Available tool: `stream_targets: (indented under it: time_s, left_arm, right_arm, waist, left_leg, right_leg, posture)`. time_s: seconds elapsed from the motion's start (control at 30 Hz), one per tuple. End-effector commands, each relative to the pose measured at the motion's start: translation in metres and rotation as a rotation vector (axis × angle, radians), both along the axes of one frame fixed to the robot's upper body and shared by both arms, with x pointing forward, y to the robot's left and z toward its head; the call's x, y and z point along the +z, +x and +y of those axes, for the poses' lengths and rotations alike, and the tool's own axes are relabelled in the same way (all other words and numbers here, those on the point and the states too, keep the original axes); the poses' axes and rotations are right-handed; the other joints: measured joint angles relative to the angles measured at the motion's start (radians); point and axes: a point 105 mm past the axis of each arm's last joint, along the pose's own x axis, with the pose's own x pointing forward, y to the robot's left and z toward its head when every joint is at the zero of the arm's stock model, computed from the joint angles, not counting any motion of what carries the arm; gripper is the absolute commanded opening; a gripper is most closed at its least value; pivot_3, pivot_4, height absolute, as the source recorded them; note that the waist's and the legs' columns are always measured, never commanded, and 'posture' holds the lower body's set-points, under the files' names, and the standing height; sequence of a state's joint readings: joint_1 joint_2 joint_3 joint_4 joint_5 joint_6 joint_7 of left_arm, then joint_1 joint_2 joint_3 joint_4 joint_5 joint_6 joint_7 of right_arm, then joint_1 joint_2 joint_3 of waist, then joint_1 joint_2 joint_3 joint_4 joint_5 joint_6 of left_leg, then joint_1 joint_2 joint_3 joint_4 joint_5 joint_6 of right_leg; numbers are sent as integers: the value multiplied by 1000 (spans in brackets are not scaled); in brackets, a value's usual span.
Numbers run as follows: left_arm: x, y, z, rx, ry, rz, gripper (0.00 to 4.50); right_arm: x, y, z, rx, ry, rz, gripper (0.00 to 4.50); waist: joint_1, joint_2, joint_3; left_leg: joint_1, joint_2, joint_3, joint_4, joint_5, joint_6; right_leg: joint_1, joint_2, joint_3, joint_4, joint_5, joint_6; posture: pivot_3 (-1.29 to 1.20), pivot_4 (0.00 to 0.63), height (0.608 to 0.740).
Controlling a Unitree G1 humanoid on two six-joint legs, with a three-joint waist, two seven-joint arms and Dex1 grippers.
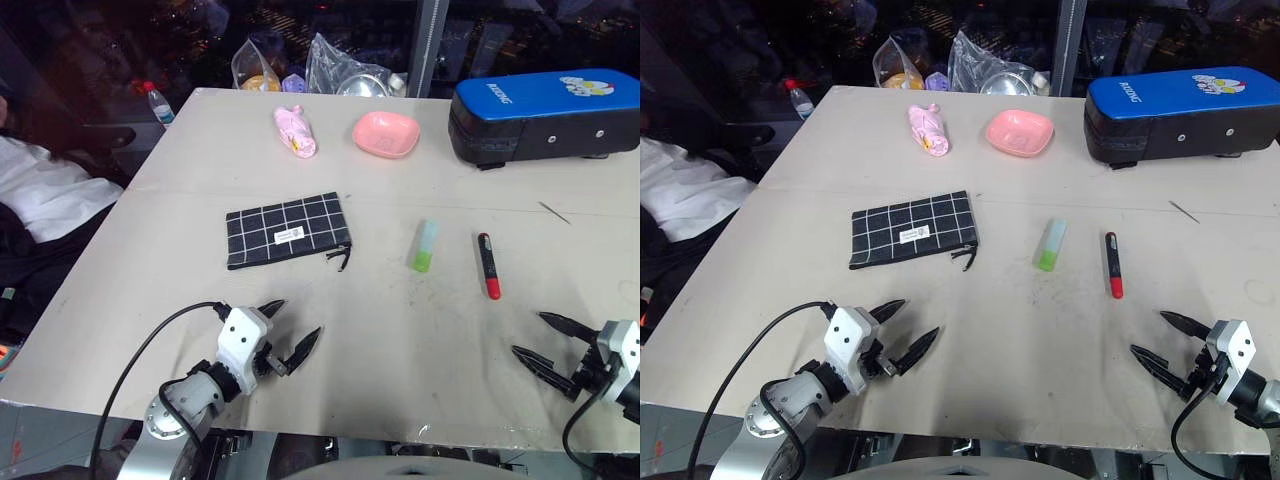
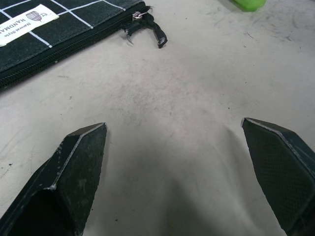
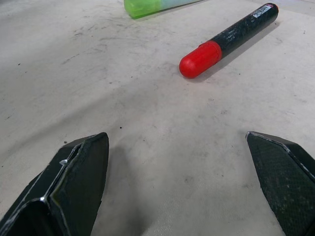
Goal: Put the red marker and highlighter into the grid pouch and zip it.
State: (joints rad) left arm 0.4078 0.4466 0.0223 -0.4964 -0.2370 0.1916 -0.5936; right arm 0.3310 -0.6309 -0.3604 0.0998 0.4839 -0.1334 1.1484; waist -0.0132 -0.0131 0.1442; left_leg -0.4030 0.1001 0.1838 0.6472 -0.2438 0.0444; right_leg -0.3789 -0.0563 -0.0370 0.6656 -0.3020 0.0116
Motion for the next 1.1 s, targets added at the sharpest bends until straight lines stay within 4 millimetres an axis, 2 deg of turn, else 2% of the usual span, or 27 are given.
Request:
stream_targets:
  time_s: [0.03, 0.5, 0.6, 0.77, 0.9, 1.1]
  left_arm:
    - [4, 2, 0, -10, -5, -27, 4447]
    - [3, 8, 4, -6, -8, -44, 4447]
    - [7, 7, 14, 13, 2, -71, 4447]
    - [21, 4, 49, 107, 26, -109, 4447]
    - [30, 6, 99, 208, 113, -129, 4447]
    - [39, 12, 162, 270, 276, -153, 4447]
  right_arm:
    - [9, -1, -2, -10, -13, -47, 4500]
    - [6, -1, 0, -18, -14, -49, 4500]
    - [13, -2, 5, 0, 34, -72, 4500]
    - [32, -4, 15, 86, 91, -101, 4500]
    - [51, 0, 37, 189, 107, -148, 4500]
    - [68, 11, 66, 314, 125, -197, 4500]
  waist:
    - [0, 0, 0]
    - [0, 0, 0]
    - [0, 0, 0]
    - [-1, 1, 0]
    - [0, 1, 0]
    - [0, 0, 0]
  left_leg:
    - [0, 0, 0, 0, 0, 0]
    - [0, 0, -1, 0, 0, 0]
    - [-1, 0, -1, 0, 0, 0]
    - [0, 1, -1, 0, 0, 0]
    - [0, 1, -1, 0, 0, 0]
    - [-1, 1, -1, 0, 0, 0]
  right_leg:
    - [0, 0, 0, 0, 0, 0]
    - [0, 0, -1, 0, 0, 0]
    - [0, 0, -1, -1, 0, 0]
    - [0, 1, -1, 0, 0, 0]
    - [0, 1, -2, 0, 0, 0]
    - [0, 0, -3, 0, 0, 0]
  posture:
    - [0, 150, 725]
    - [0, 150, 725]
    - [0, 150, 725]
    - [0, 150, 725]
    - [0, 150, 725]
    - [0, 150, 725]
